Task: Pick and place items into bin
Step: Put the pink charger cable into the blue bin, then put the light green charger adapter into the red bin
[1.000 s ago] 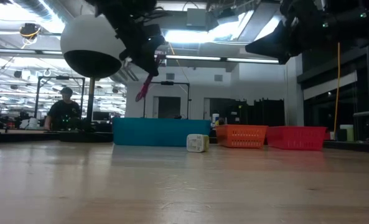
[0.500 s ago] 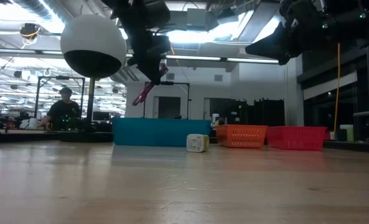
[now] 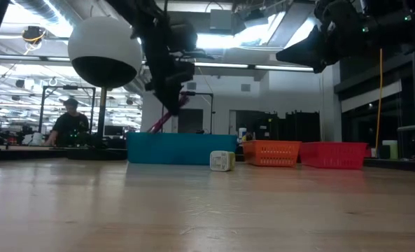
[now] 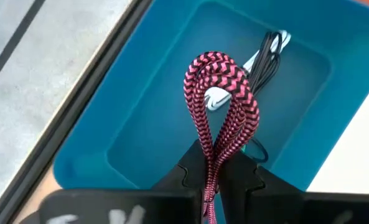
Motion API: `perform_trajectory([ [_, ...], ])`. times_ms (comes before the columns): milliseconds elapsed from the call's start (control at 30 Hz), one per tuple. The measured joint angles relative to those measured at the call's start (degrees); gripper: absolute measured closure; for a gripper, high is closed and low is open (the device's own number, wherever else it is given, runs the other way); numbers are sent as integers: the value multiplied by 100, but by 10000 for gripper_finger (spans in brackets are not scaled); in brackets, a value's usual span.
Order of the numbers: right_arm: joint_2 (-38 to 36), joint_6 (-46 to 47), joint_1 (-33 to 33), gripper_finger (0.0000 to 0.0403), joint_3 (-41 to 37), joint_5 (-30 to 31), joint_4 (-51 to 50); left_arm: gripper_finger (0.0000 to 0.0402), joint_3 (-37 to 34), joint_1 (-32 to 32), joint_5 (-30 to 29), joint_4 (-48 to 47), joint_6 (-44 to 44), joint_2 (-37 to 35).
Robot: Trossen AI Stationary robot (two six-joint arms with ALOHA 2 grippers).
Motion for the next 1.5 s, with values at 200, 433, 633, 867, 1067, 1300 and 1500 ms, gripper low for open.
perform_trajectory([
  [200,0,-55,0,402,0,0,-3,384,-2,-28,4,127,25,239],
  [433,0,-108,0,402,0,0,-16,382,-2,-28,20,129,58,462],
  [633,0,-109,0,402,0,0,-17,363,-2,-28,-11,136,206,495],
  [867,0,-108,0,402,0,0,-19,337,-2,-28,-41,135,251,495],
  [1067,0,-109,0,402,0,0,-20,318,-2,-28,-183,151,104,495],
  [1300,0,-120,0,402,0,1,-20,314,-2,-35,-343,148,236,463],
  [1500,0,-133,0,402,0,0,-24,320,-2,-206,-232,143,411,8],
])
